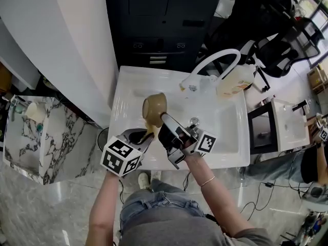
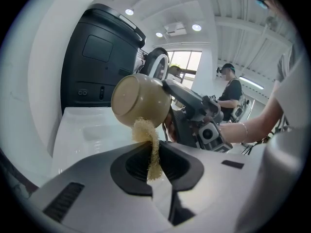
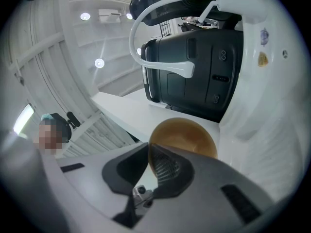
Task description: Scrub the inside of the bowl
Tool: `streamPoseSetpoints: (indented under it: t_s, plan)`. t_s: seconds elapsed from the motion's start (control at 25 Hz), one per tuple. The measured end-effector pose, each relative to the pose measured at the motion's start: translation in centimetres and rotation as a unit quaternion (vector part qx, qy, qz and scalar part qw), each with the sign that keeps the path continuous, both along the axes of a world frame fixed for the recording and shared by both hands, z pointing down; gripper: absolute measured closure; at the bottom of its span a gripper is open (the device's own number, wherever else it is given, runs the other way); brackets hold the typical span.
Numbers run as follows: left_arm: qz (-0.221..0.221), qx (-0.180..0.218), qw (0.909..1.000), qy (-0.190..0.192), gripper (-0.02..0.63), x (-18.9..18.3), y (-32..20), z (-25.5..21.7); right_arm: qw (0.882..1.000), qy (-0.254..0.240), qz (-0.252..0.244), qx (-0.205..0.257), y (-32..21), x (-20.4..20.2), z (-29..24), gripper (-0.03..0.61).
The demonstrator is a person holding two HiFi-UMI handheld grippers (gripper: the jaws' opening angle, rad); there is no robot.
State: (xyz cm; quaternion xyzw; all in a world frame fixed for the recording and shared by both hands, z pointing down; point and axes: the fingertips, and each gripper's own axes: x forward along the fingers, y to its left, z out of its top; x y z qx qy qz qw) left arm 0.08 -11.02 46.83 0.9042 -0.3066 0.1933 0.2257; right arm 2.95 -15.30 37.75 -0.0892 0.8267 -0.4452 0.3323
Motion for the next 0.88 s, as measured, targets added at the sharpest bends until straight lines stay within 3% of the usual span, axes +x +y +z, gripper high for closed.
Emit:
streamPoseSetpoints:
  t_s: [0.6, 0.88]
  plan:
    - [0.056, 0.028, 0.9958, -0.067, 0.568, 0.0, 2.0, -0.6, 0.999, 0.042, 0.004, 0.009, 0.4, -0.9, 1.6, 0.549]
    - [0.072, 0.034, 0.9936, -0.080, 0.568, -0.5, 3.1, -1.0, 0.999, 0.051, 0.002, 0.014, 1.1, -1.8, 1.5, 0.549]
